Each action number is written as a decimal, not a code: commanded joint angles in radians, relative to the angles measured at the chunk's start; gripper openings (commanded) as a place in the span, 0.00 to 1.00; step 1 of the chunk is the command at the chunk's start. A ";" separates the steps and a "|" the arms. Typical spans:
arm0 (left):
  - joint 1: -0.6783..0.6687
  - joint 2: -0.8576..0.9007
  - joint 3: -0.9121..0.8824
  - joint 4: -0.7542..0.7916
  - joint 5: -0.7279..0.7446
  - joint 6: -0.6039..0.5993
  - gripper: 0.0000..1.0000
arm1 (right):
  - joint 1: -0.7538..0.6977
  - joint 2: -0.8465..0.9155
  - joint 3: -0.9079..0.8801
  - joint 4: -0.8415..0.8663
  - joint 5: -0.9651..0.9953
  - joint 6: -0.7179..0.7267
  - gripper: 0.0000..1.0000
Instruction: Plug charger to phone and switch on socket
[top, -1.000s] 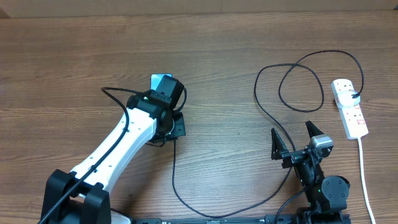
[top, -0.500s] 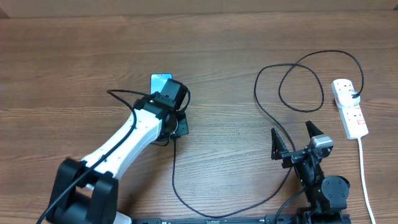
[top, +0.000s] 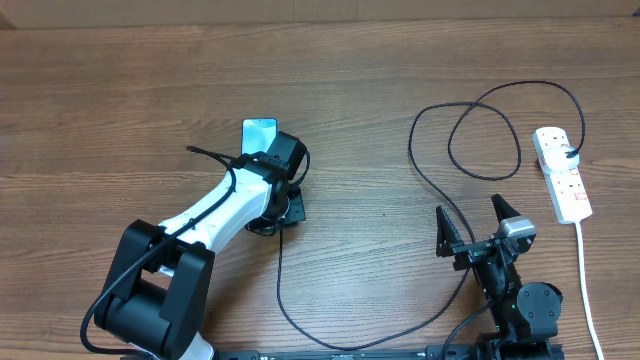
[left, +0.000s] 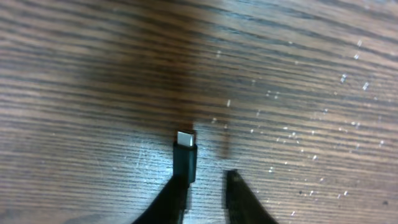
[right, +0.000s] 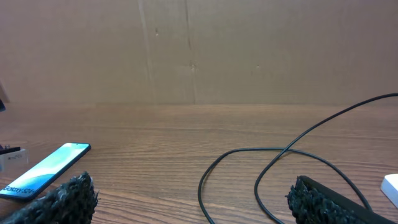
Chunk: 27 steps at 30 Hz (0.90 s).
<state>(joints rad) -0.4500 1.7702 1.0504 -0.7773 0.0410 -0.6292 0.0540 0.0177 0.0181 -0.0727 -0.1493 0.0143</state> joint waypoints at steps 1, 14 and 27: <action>0.008 0.000 0.000 0.000 0.008 -0.006 0.50 | 0.003 0.000 -0.010 0.003 0.007 -0.005 1.00; 0.008 0.000 0.000 0.000 0.008 -0.006 1.00 | 0.003 0.000 -0.010 0.003 0.007 -0.005 1.00; 0.008 0.000 0.000 0.000 0.008 -0.006 1.00 | 0.003 0.000 -0.010 0.003 0.007 -0.004 1.00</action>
<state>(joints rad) -0.4492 1.7702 1.0504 -0.7769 0.0483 -0.6342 0.0540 0.0177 0.0181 -0.0723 -0.1493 0.0147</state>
